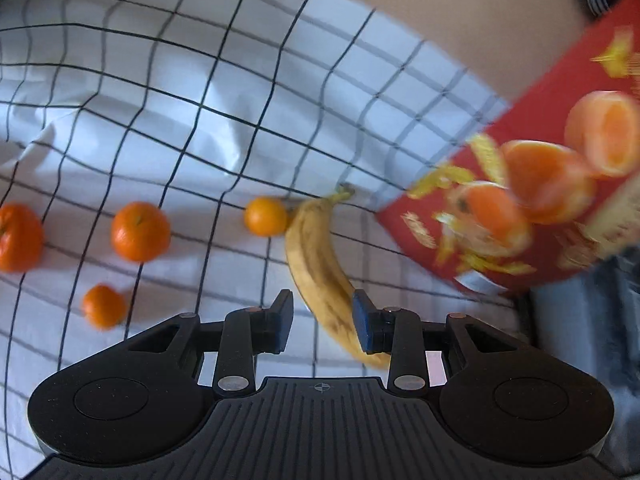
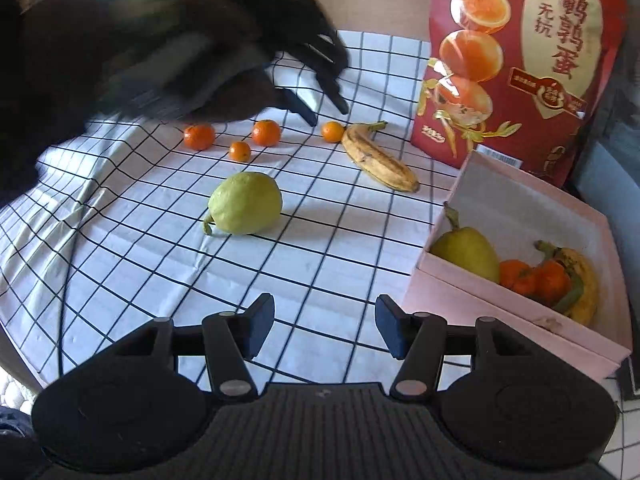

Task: Organize fruits
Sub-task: 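Move the left gripper past the green pear to the second banana and close, then lift the banana with the left gripper while the right gripper grasps a mandarin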

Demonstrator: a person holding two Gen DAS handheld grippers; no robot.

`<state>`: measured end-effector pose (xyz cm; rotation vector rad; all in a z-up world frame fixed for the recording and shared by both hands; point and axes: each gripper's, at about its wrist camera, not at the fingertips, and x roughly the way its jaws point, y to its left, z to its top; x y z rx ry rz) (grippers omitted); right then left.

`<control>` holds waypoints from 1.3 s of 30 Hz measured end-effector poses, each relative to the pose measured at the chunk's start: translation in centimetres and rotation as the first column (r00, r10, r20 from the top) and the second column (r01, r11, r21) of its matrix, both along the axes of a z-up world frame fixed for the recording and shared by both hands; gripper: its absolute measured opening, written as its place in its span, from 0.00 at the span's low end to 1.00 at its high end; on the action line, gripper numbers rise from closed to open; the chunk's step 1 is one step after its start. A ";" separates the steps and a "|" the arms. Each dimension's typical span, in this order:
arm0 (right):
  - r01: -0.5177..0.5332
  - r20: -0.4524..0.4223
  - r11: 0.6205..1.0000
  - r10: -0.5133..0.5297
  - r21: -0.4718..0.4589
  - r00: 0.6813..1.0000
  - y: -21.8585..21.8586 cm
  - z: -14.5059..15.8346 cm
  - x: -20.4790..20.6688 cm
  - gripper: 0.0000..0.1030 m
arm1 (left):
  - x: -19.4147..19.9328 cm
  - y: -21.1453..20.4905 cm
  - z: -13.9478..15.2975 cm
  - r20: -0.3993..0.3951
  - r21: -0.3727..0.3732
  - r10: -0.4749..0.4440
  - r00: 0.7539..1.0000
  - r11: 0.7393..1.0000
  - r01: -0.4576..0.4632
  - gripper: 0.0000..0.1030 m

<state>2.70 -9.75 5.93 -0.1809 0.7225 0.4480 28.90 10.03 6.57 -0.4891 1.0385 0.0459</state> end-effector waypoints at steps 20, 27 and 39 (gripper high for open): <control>0.230 -0.076 0.972 -0.227 0.040 0.971 -6.9 -1.4 -0.3 0.54 | 5.7 -9.4 -5.3 -0.151 0.441 -0.100 0.984 0.883 0.157 0.61; 0.237 -0.085 0.971 -0.233 0.040 0.969 -7.5 -1.9 -0.3 0.54 | 1.9 -8.4 -5.4 -0.057 0.399 -0.266 0.962 0.877 0.266 0.45; 0.212 -0.092 0.977 -0.208 0.033 0.974 -7.0 -2.4 -0.4 0.54 | -3.6 -7.8 -5.2 -0.112 0.375 -0.400 0.910 0.831 0.411 0.42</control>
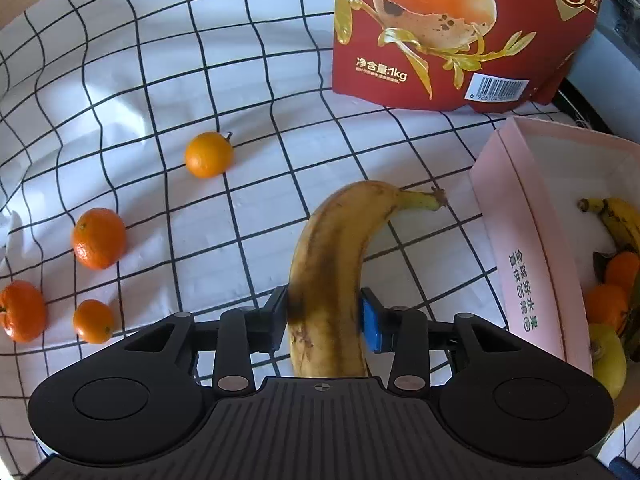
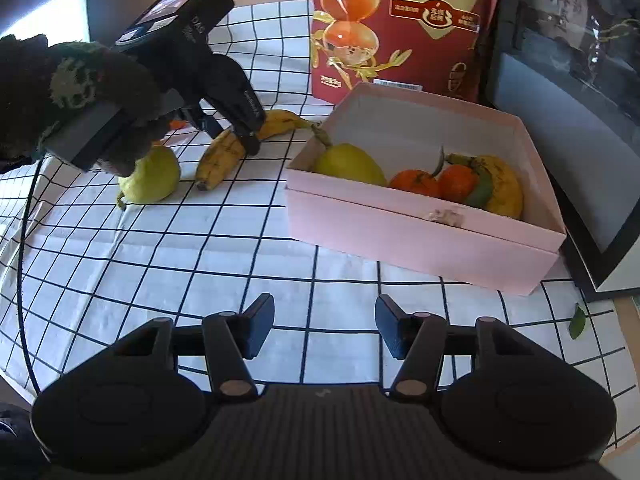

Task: Organize fruits
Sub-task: 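Lift the banana with the left gripper while the right gripper grasps a mandarin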

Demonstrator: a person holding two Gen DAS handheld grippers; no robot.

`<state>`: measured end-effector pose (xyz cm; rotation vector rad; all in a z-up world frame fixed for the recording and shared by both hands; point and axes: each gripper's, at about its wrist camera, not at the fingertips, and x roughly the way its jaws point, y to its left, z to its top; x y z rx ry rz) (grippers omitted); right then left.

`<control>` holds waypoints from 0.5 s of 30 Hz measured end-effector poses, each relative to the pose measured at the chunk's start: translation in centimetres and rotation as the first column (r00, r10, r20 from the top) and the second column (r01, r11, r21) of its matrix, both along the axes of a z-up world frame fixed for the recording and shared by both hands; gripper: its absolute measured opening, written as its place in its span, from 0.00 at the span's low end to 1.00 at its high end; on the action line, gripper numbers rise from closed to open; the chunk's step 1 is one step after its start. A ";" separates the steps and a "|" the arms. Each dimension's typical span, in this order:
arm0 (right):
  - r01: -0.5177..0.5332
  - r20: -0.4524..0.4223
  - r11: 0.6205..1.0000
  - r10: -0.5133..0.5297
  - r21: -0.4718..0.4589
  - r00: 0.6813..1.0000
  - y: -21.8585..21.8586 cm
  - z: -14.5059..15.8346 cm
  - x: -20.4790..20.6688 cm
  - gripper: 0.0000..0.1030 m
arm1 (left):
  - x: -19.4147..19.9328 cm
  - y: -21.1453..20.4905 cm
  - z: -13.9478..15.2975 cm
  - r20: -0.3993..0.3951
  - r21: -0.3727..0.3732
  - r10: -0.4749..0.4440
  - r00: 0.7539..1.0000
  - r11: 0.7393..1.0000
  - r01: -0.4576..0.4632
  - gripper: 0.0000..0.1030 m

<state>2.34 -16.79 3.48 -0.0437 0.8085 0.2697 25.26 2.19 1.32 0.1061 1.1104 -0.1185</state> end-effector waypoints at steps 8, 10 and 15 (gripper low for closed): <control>-0.022 0.030 1.000 0.022 0.001 0.999 0.7 0.6 -0.6 0.54 | 0.0 -0.5 0.4 0.023 -0.016 0.027 0.999 1.000 -0.027 0.41; -0.022 0.034 1.000 0.022 0.002 0.999 0.8 0.7 -0.8 0.54 | -0.3 0.0 0.5 0.041 -0.042 0.047 0.998 0.998 -0.045 0.40; -0.028 0.056 1.000 0.028 -0.003 0.998 0.9 1.2 -0.8 0.54 | -2.1 2.3 2.4 0.128 -0.186 0.118 0.985 0.978 -0.093 0.40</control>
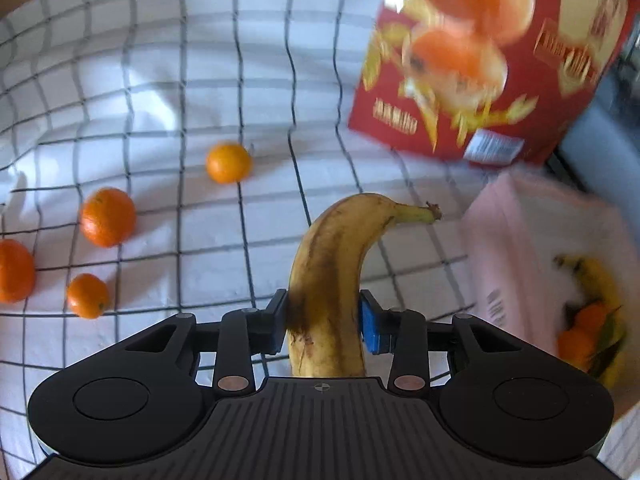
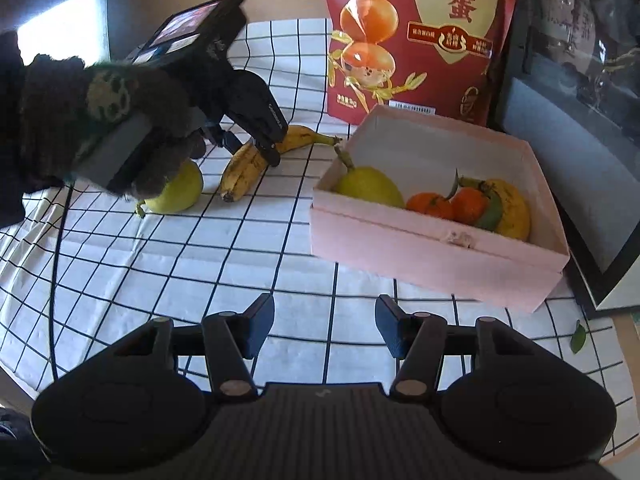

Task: Organize fruits
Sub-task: 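Lift the banana with the left gripper while the right gripper grasps a mandarin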

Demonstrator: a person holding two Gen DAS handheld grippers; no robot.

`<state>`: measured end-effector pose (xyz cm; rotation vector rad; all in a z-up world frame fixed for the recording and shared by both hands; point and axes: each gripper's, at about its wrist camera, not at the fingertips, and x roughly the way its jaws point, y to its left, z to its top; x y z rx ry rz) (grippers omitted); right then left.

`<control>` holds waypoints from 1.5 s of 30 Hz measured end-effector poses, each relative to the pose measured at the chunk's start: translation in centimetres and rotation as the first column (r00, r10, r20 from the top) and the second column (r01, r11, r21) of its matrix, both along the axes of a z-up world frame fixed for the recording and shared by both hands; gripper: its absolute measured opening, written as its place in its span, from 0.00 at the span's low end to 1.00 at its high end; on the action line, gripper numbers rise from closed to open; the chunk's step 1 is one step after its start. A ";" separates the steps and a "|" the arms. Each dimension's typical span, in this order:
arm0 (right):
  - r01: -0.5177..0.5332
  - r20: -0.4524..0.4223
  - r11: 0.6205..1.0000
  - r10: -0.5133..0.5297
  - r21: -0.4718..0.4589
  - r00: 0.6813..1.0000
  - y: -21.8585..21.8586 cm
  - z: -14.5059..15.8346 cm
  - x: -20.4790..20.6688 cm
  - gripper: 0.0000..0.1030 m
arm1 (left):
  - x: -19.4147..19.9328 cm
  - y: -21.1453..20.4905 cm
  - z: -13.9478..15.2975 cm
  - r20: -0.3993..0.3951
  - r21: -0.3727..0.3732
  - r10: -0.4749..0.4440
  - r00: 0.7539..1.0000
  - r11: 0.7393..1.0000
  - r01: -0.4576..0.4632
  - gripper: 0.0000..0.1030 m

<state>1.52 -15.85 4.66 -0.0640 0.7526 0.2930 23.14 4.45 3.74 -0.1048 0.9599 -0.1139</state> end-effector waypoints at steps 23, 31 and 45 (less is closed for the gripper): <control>-0.470 -0.034 0.881 0.472 0.046 0.881 20.6 3.9 17.9 0.47 | -22.6 22.0 4.7 0.197 -0.171 0.538 0.819 0.842 -0.512 0.40; -0.490 -0.149 0.866 0.473 -0.102 0.868 27.3 -0.3 23.3 0.38 | -24.4 22.1 2.9 0.151 -0.216 0.556 0.818 0.826 -0.521 0.40; -0.411 0.030 0.907 0.410 0.098 0.912 15.7 7.0 16.2 0.27 | -20.0 13.9 7.6 0.239 -0.131 0.317 0.918 0.947 -0.293 0.40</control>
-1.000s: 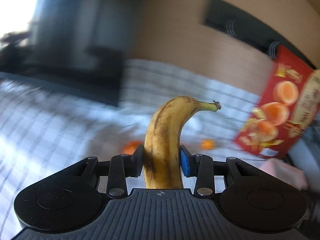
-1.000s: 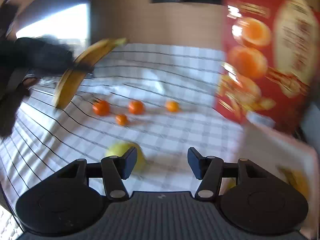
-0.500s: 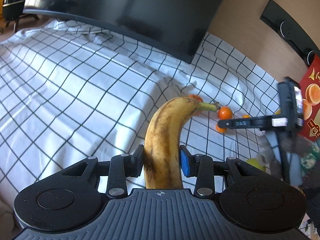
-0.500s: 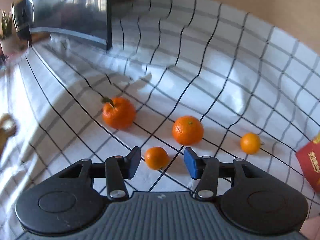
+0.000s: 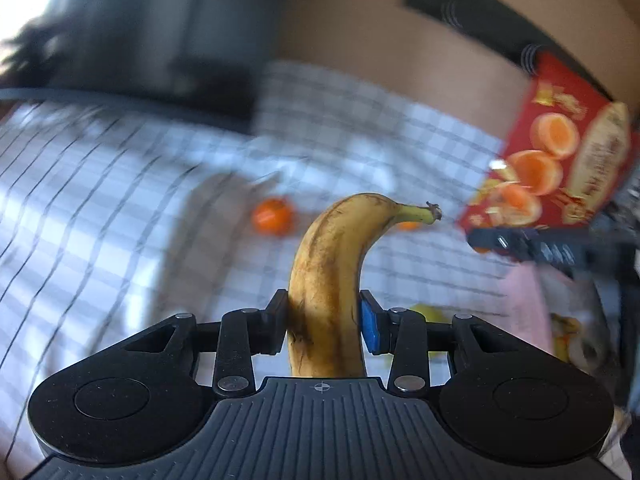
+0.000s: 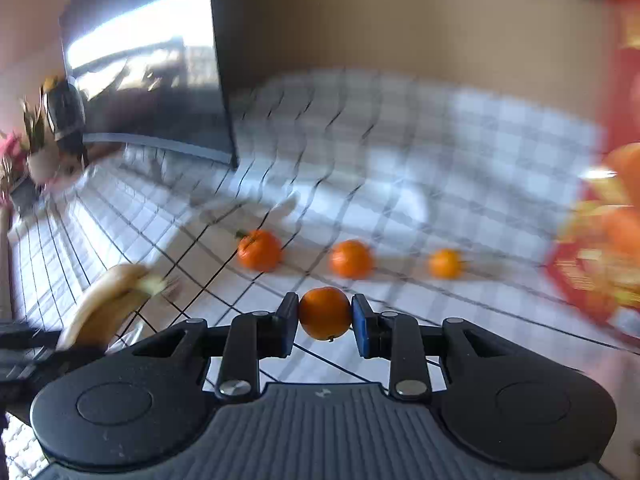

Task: Organize fruits
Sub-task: 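Lift the banana with the left gripper while the right gripper grasps a mandarin, then lower the banana into the pink box and open the left gripper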

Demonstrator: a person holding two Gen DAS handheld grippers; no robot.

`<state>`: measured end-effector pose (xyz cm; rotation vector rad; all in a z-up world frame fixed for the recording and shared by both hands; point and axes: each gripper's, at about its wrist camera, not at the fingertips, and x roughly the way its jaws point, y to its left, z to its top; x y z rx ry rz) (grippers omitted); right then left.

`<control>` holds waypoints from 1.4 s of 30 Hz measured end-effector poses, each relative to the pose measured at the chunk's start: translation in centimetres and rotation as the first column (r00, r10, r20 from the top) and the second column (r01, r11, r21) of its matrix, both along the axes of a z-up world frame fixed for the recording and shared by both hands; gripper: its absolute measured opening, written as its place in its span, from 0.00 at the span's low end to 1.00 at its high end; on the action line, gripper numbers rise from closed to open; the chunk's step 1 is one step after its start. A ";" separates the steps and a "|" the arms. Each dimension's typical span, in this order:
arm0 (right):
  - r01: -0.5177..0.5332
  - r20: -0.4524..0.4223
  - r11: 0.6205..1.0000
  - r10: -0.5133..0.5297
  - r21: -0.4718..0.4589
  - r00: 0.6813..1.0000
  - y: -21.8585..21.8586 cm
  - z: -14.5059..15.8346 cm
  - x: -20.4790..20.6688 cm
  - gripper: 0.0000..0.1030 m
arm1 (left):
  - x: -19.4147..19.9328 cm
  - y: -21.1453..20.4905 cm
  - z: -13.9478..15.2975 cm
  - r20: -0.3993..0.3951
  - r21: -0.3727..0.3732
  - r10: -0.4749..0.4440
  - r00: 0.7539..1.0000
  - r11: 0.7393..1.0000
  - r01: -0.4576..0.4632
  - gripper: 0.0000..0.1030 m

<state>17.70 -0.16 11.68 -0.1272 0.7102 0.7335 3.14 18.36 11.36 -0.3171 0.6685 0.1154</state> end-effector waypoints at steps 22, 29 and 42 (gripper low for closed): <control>0.614 0.100 0.789 -0.614 0.033 0.783 -26.8 -1.2 -17.4 0.27 | 17.1 -28.4 1.1 -0.042 0.009 -0.659 0.751 0.751 0.660 0.40; 0.662 0.068 0.748 -0.663 0.042 0.745 -28.6 -2.5 -18.5 0.27 | 22.0 -31.6 -2.3 -0.151 0.172 -0.704 0.694 0.673 0.719 0.40; 0.673 -0.017 0.739 -0.673 0.038 0.739 -28.7 -4.7 -16.4 0.27 | 22.9 -32.9 -5.4 -0.357 0.295 -0.637 0.683 0.617 0.729 0.40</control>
